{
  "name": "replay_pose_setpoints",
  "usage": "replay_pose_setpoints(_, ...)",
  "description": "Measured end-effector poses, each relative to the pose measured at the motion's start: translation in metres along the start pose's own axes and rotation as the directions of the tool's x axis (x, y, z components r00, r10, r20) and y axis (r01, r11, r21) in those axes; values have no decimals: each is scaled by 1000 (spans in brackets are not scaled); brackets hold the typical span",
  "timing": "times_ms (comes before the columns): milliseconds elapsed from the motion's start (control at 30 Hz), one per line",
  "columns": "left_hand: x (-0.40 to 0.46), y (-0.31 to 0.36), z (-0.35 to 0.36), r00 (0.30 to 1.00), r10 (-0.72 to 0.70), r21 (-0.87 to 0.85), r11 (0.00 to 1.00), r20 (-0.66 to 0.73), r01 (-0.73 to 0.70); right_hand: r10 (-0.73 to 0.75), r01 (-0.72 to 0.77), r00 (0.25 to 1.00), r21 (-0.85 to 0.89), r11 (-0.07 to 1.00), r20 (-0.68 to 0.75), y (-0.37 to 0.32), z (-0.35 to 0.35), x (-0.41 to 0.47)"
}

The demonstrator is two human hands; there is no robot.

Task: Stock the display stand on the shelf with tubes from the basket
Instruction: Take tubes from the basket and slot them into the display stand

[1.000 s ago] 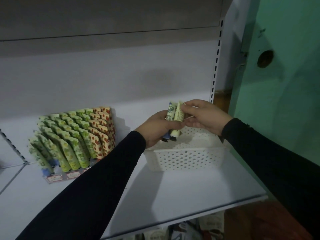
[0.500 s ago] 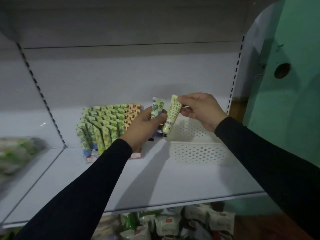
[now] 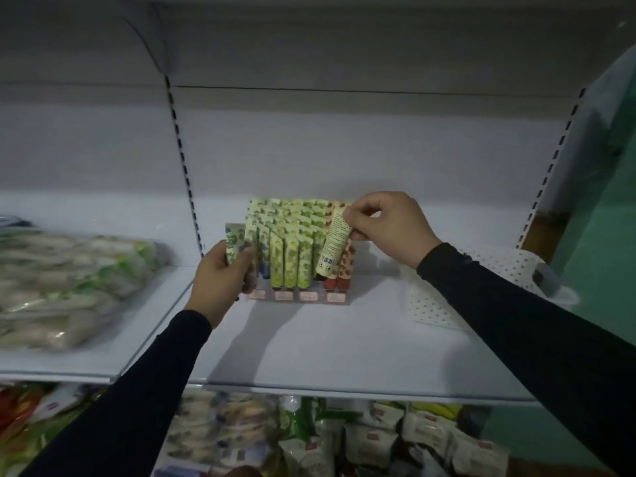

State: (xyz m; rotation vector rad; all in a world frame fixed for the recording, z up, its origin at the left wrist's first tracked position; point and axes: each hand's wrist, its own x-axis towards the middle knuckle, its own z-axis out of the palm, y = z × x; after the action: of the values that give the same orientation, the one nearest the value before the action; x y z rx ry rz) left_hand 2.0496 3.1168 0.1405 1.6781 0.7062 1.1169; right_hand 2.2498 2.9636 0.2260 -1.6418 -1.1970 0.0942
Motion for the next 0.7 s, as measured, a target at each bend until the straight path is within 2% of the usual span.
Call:
replay_pose_setpoints(100, 0, -28, -16, 997, -73, 27, 997, -27, 74, -77, 66, 996, -240, 969, -38, -2, 18, 2)
replay_pose_setpoints(233, 1, -57, -28, 992, -107, 96, 989, -66, 113, -119, 74, 988, -380, 922, -97, 5, 37, 5)
replay_pose_setpoints(500, 2, -77, -31, 992, -117, 51, 992, -48, 119, -125, 56, 986, -486, 872, -110, 14, 55, 9)
replay_pose_setpoints(700, 2, -77, -30, 993, -116, 8, 993, -38, 116, -68, 62, 998, -478, 876, 5, 13, 55, 11)
